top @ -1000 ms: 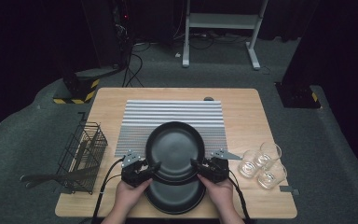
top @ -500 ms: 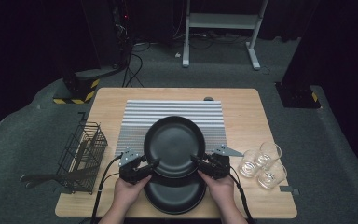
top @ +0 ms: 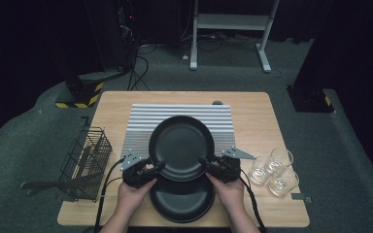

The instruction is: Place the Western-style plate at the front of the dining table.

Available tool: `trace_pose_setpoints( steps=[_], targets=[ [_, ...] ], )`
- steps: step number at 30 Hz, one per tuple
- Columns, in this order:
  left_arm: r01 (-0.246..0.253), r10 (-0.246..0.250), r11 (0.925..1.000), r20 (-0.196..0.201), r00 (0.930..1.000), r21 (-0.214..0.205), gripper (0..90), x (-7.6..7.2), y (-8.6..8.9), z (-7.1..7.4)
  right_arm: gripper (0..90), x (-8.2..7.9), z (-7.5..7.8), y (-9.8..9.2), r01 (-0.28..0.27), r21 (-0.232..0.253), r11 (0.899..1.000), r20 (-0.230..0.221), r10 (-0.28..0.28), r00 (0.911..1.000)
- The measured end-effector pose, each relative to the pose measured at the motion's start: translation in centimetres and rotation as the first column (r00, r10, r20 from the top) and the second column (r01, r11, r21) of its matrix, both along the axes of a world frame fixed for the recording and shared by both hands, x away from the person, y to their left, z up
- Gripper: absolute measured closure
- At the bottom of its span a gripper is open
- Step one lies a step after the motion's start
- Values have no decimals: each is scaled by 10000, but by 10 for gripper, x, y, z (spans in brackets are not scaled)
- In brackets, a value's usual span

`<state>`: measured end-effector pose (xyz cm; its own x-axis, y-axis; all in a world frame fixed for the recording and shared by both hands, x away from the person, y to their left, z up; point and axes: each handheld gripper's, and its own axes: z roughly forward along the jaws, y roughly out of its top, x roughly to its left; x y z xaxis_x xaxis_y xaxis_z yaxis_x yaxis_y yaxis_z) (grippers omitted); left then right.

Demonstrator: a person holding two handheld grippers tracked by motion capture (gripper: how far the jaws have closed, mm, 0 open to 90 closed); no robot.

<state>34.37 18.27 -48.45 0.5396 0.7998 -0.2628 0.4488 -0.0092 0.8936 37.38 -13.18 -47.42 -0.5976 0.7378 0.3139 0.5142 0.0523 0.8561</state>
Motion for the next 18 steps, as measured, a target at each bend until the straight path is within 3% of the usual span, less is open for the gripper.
trace_pose_setpoints(
  steps=[13, 18],
  targets=[
    [-207, 208, 9996, 70, 9998, -177, 541, 7, -1, 7, 601, 6, 9, 1, 64, 40, 10000, 144, -65, 9999],
    [-251, 256, 9995, 282, 9993, -169, 540, 10, -1, 14, 601, 10, 16, 2, 68, 67, 10000, 240, -70, 9997]
  ],
)
